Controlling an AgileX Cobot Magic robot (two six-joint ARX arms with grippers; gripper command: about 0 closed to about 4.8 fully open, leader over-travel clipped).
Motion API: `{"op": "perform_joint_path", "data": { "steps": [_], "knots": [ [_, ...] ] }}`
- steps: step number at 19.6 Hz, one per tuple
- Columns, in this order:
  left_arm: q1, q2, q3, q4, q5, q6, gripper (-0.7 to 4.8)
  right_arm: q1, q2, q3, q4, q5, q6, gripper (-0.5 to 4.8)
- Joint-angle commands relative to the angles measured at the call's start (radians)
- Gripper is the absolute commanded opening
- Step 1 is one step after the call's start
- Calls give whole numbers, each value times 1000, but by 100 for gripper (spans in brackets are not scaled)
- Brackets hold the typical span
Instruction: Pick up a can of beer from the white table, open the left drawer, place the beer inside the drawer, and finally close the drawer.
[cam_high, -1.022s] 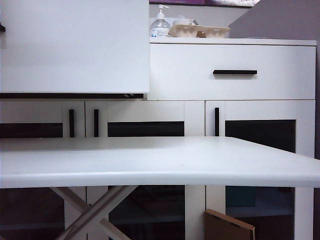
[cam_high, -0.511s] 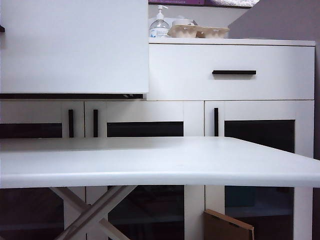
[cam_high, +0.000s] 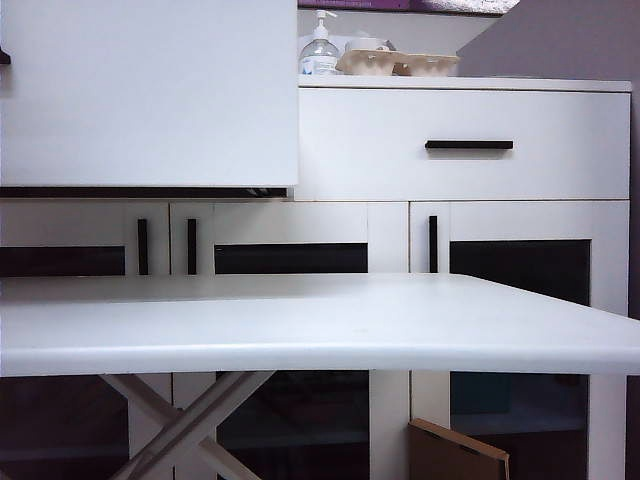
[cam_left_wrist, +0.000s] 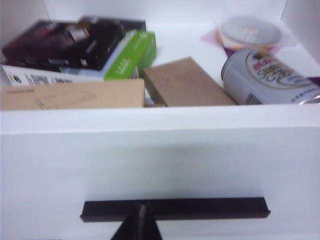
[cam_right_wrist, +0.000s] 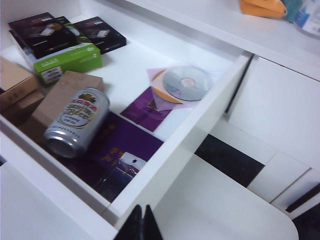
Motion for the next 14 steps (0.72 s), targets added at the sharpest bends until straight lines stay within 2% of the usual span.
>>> {"op": "perform_joint_path", "data": {
  "steps": [1, 6, 11, 14],
  "knots": [
    [-2, 2, 2, 29, -2, -6, -6, 6, -29, -58, 21, -6, 6, -5],
    [-6, 21, -47, 98, 59, -48, -6, 5, -160, -231, 72, 1, 7, -5],
    [-31, 67, -63, 163, 64, -55, -6, 5, -382, -547, 290, -3, 22, -5],
    [-74, 98, -93, 248, 65, -116, -6, 5, -483, -700, 401, -7, 63, -5]
  ]
}}
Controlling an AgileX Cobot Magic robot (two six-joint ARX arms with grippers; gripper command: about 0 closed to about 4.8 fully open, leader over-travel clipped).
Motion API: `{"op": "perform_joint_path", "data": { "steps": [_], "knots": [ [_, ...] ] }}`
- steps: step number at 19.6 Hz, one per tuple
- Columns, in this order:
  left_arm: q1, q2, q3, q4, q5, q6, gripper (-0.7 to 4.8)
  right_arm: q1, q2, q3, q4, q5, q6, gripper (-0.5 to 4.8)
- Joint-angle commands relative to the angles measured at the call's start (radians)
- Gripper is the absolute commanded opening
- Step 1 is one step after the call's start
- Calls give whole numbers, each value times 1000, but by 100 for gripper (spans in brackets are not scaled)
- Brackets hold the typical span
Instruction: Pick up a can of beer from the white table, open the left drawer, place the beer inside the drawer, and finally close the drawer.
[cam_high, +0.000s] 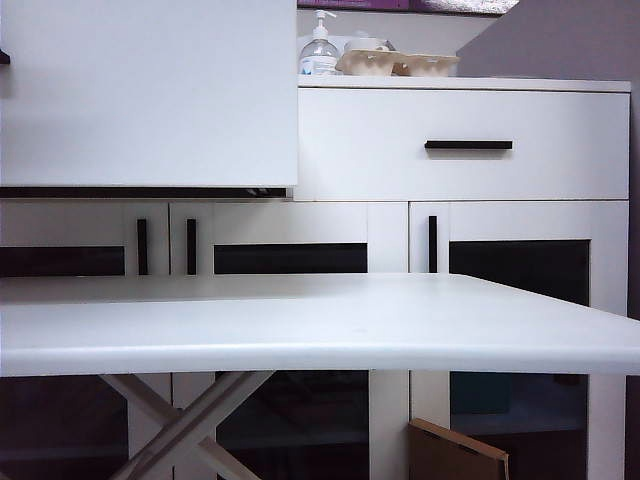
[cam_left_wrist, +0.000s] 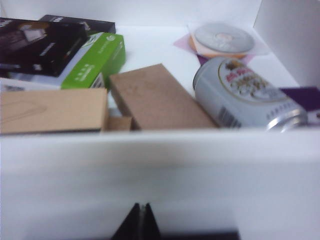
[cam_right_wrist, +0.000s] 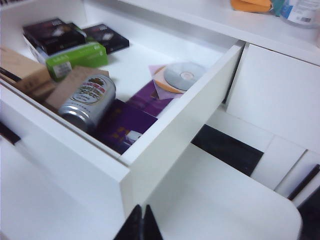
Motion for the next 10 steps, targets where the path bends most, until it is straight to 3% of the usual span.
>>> {"op": "perform_joint_path", "data": {
  "steps": [1, 4, 6, 10],
  "knots": [
    [-49, 26, -43, 108, 1, -47, -6, 3, -85, -116, 140, -6, 36, -5],
    [-89, 57, -87, 185, -18, -51, -6, 3, -110, -144, 159, -6, 36, -5],
    [-119, 58, -129, 268, -82, -50, -6, 3, -113, -144, 162, -6, 36, -5],
    [-123, 82, -154, 320, -94, -50, -6, 3, -113, -144, 183, -28, 36, -4]
  ]
}}
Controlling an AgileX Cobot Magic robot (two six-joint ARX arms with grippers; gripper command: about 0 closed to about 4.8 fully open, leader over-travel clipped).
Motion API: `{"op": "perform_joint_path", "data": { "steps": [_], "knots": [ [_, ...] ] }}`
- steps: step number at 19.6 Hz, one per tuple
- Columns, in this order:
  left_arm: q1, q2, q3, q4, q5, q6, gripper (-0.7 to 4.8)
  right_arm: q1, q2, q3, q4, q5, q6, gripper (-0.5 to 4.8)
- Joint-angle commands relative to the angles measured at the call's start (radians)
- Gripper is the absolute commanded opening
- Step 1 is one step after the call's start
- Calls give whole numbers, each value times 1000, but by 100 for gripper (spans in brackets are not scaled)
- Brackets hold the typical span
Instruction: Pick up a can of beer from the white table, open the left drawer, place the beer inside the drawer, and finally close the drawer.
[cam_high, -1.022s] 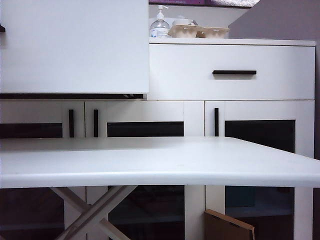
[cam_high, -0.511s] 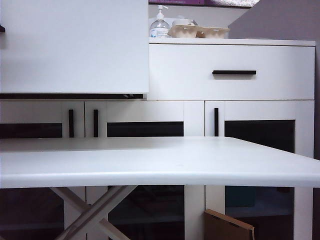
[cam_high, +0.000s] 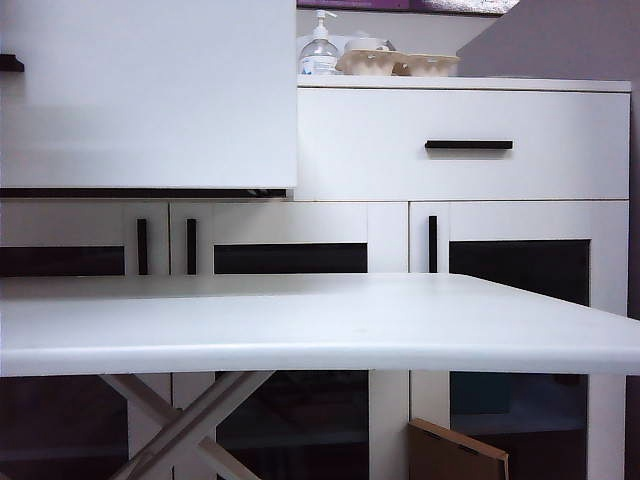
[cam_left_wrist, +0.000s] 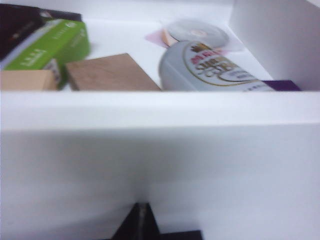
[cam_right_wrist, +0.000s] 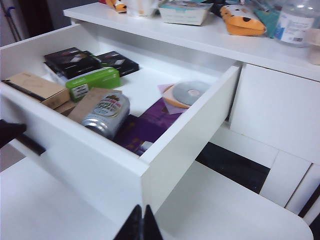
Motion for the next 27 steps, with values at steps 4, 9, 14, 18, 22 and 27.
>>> {"op": "perform_joint_path", "data": {
  "steps": [4, 9, 14, 18, 22, 27],
  "knots": [
    [2, 76, 0, 190, -29, 1, -6, 3, -2, 3, 63, -10, 3, -5],
    [2, 160, 0, 302, -37, 0, -6, 3, -3, 3, 64, -29, 3, -5],
    [2, 272, 0, 450, -38, 1, -6, 3, -2, 3, 63, -29, 3, -5],
    [2, 374, 0, 581, -56, 0, -6, 3, -2, 3, 61, -29, 3, -5],
    [2, 447, 1, 689, -79, 1, -6, 3, -2, 3, 57, -29, 3, -5],
    [14, 502, 55, 702, -125, -3, -6, 3, -2, 3, 41, -40, 3, -5]
  ]
}}
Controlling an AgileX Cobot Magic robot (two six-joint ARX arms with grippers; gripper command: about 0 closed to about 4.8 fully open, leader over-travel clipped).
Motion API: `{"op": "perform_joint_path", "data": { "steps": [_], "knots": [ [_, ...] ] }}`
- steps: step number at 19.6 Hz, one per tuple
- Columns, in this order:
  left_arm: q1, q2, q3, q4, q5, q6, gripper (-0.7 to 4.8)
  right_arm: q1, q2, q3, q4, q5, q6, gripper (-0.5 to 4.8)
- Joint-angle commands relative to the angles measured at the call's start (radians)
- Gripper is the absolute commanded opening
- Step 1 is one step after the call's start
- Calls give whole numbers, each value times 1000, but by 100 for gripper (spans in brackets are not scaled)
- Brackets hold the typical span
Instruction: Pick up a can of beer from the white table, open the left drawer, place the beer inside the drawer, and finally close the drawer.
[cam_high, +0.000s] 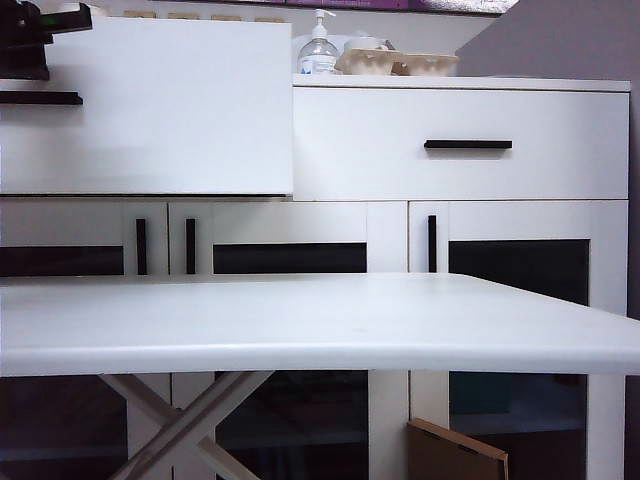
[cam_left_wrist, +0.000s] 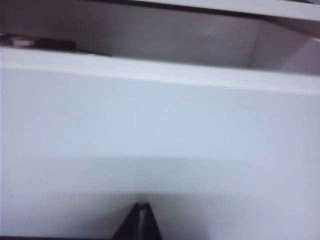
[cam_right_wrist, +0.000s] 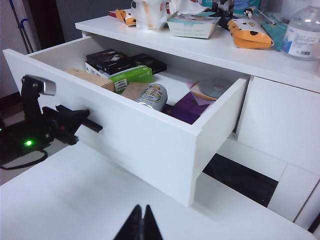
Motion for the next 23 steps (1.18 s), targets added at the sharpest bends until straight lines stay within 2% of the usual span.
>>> {"op": "perform_joint_path", "data": {
  "steps": [1, 10, 13, 16, 23],
  "knots": [
    [6, 47, 76, 24, -14, -4, -6, 1, -3, 3, -4, -22, 3, -5],
    [24, 172, 148, 60, -7, 4, -6, 0, -13, 3, -6, -32, 3, -5],
    [26, 225, 209, 60, 14, 6, -6, 0, -13, 3, -7, -32, 3, -4],
    [25, 288, 296, 58, 25, 51, -6, 0, -13, 3, -8, -32, 3, -4],
    [25, 452, 480, 54, 49, 55, -6, 0, -11, 3, -10, -25, 3, -5]
  ]
}}
